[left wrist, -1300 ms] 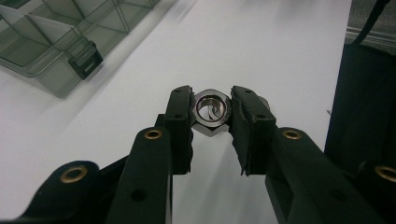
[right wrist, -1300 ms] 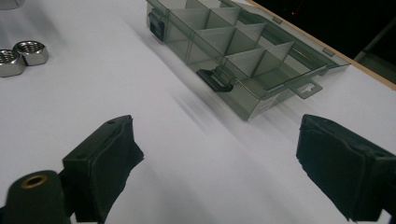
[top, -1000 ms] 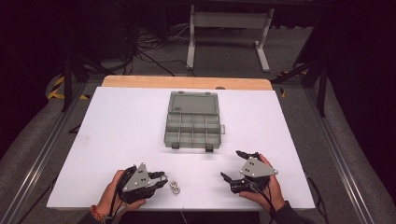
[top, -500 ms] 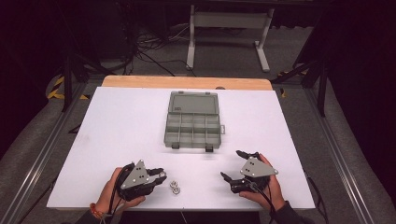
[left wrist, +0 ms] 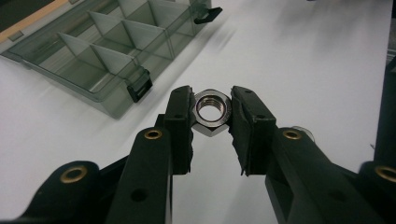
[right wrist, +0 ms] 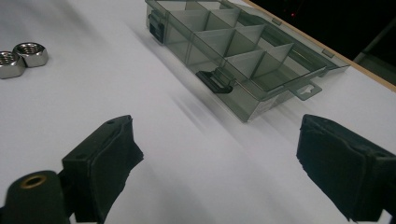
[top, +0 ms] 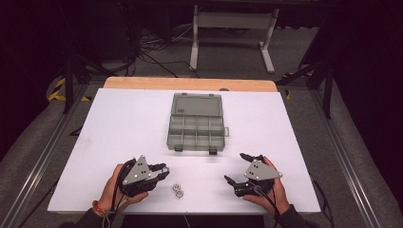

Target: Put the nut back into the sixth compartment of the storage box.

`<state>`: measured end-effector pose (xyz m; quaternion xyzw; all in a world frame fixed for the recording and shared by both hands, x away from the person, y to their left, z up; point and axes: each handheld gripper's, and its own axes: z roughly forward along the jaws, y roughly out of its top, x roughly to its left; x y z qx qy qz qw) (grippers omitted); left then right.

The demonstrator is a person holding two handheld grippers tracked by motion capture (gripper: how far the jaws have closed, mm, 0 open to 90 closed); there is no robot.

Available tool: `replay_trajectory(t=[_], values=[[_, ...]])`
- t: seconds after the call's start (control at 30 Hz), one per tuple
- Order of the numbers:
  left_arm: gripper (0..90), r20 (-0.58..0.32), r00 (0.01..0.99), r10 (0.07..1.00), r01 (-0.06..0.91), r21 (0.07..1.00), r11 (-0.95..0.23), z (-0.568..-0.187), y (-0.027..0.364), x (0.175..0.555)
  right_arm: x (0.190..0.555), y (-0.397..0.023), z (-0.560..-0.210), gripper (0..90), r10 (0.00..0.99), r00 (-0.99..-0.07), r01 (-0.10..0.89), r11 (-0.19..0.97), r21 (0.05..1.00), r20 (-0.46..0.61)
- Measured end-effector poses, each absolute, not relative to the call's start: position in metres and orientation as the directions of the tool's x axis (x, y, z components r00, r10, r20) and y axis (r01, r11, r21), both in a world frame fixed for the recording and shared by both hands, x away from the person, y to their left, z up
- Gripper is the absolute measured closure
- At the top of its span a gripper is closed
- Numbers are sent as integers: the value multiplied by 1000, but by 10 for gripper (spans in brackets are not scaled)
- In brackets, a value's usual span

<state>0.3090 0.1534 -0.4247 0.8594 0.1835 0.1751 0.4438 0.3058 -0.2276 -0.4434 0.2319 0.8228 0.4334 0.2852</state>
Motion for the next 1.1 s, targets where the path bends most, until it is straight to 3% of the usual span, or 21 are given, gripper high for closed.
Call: replay_trajectory(t=[0.73, 1.1], values=[[698, 154, 859, 488, 143, 844, -518, -414, 139, 334, 305, -229, -442, 109, 633, -727, 127, 505, 853, -267], [698, 148, 861, 487, 144, 846, -513, -412, 134, 343, 306, -228, -442, 57, 650, -713, 136, 496, 857, -263]])
